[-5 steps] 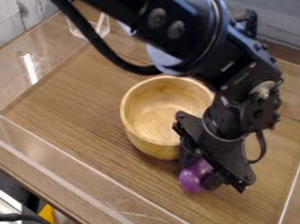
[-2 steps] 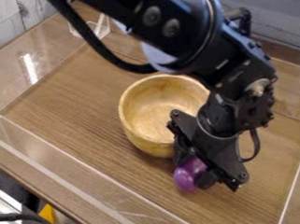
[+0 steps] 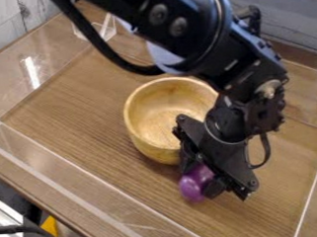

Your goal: Put the purple eggplant in the brown bowl

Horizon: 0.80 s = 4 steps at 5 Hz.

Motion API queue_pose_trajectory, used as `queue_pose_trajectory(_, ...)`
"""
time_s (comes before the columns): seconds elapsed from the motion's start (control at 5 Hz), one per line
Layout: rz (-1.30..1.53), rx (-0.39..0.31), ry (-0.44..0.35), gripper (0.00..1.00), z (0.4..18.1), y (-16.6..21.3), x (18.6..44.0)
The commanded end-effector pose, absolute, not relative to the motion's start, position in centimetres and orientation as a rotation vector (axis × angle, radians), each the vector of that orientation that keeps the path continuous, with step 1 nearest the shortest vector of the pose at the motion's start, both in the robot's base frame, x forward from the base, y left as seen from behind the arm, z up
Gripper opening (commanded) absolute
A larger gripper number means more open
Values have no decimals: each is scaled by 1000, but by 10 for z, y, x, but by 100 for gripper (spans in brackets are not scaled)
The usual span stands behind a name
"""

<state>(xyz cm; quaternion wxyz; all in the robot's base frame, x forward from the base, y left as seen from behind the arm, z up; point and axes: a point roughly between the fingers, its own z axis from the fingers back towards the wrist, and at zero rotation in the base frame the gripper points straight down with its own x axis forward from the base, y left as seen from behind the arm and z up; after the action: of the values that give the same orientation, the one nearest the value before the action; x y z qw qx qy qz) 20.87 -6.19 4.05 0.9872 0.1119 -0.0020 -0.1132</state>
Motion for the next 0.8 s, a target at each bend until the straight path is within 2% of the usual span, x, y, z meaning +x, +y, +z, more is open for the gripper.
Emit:
queue_pose_trajectory(0.0, -205, 225, -16, 0, 44, -57, 213)
queue_pose_trajectory(0.6, -200, 231, -11, 0, 44, -53, 214)
